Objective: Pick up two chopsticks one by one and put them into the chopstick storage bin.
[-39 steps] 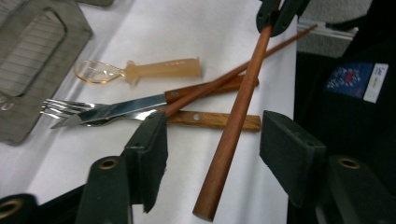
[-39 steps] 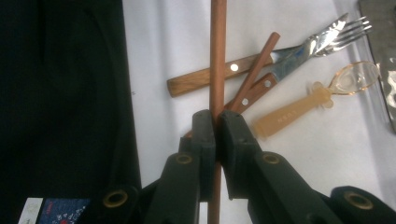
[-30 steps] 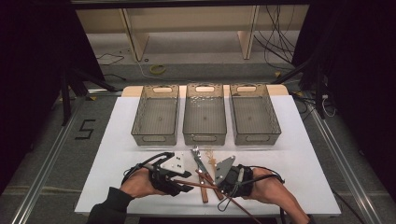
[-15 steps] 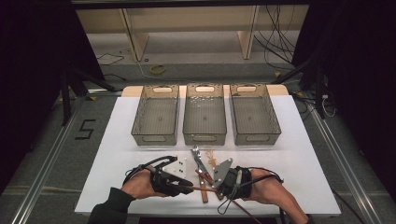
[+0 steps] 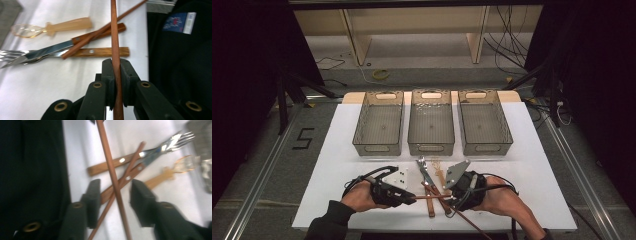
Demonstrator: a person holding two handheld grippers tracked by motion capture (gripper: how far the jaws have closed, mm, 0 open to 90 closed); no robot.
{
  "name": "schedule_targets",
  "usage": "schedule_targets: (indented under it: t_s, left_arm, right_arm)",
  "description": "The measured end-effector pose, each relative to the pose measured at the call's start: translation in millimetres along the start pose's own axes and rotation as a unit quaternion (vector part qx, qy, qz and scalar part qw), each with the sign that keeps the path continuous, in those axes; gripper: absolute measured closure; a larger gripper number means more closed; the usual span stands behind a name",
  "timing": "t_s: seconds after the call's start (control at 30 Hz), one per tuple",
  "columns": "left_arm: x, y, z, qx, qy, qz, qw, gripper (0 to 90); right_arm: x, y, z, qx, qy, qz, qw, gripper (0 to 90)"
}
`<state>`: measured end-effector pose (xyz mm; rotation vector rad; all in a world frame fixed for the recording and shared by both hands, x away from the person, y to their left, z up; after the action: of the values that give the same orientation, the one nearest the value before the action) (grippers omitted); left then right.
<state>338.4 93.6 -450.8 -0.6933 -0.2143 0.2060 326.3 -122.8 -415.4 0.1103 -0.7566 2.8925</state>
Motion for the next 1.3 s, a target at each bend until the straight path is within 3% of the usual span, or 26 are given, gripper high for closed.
schedule_targets:
  t_s: [0.07,0.2,0.23,0.43,0.53,0.6,0.63,0.7,0.87,1.07,1.17,1.2,1.3]
  left_arm:
    - [3.1,1.4,1.0,-0.002,-0.013,0.009,0.9999,82.9]
    - [9.9,3.6,3.3,0.0,-0.039,0.03,0.9988,83.0]
    - [12.2,4.2,3.9,0.0,-0.047,0.038,0.9982,82.9]
    - [27.7,11.3,6.7,-0.002,-0.086,0.103,0.9909,82.9]
    - [34.2,14.4,9.9,-0.007,-0.104,0.129,0.9861,82.9]
    - [38.3,16.9,12.1,-0.012,-0.115,0.153,0.9815,83.0]
    - [39.6,17.6,13.3,-0.013,-0.118,0.155,0.9808,83.0]
    - [43.0,17.9,16.9,-0.018,-0.133,0.176,0.9752,83.0]
    - [49.5,19.6,24.9,-0.029,-0.151,0.191,0.9694,83.0]
    - [63.0,27.2,36.0,-0.052,-0.175,0.236,0.9544,83.0]
    - [70.8,31.9,41.2,-0.056,-0.186,0.247,0.9495,83.0]
    - [74.4,33.6,43.4,-0.059,-0.192,0.254,0.9463,83.0]
    - [82.7,37.2,49.7,-0.06,-0.205,0.264,0.9405,83.0]
  right_arm:
    - [-2.2,-1.0,4.5,-0.027,0.005,-0.021,0.9994,46.3]
    - [-5.3,-0.7,8.8,-0.049,0.022,-0.031,0.9981,42.0]
    - [-6.6,-0.5,11.9,-0.066,0.028,-0.035,0.9968,41.7]
    - [-10.9,1.5,15.8,-0.101,0.035,-0.06,0.9925,36.7]
    - [-13.6,5.9,14.1,-0.115,0.033,-0.091,0.9887,35.3]
    - [-15.2,9.6,12.7,-0.118,0.032,-0.104,0.987,35.4]
    - [-16.4,12.6,11.7,-0.118,0.031,-0.112,0.9863,35.6]
    - [-18.2,17.6,10.0,-0.117,0.028,-0.123,0.9851,35.8]
    - [-19.8,27.6,5.9,-0.116,0.027,-0.145,0.9822,34.5]
    - [-19.9,36.9,1.8,-0.12,0.032,-0.159,0.9794,32.4]
    - [-20.0,40.9,-1.3,-0.118,0.03,-0.167,0.9785,32.2]
    - [-19.7,41.5,-1.8,-0.118,0.03,-0.171,0.9777,32.2]
    - [-19.0,44.2,-3.0,-0.117,0.03,-0.175,0.9771,32.3]
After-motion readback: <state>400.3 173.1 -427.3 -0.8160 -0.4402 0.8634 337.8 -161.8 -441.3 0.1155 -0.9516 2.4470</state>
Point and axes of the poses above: each handheld gripper's, and its own axes: z roughly backward along the jaws, y roughly out of its underside, x roughly to its left, the point moved 3 cm from there along -z, roughly forward along the jaws, and after that the axes turned 13 degrees about -y, right-handed, at the moved point
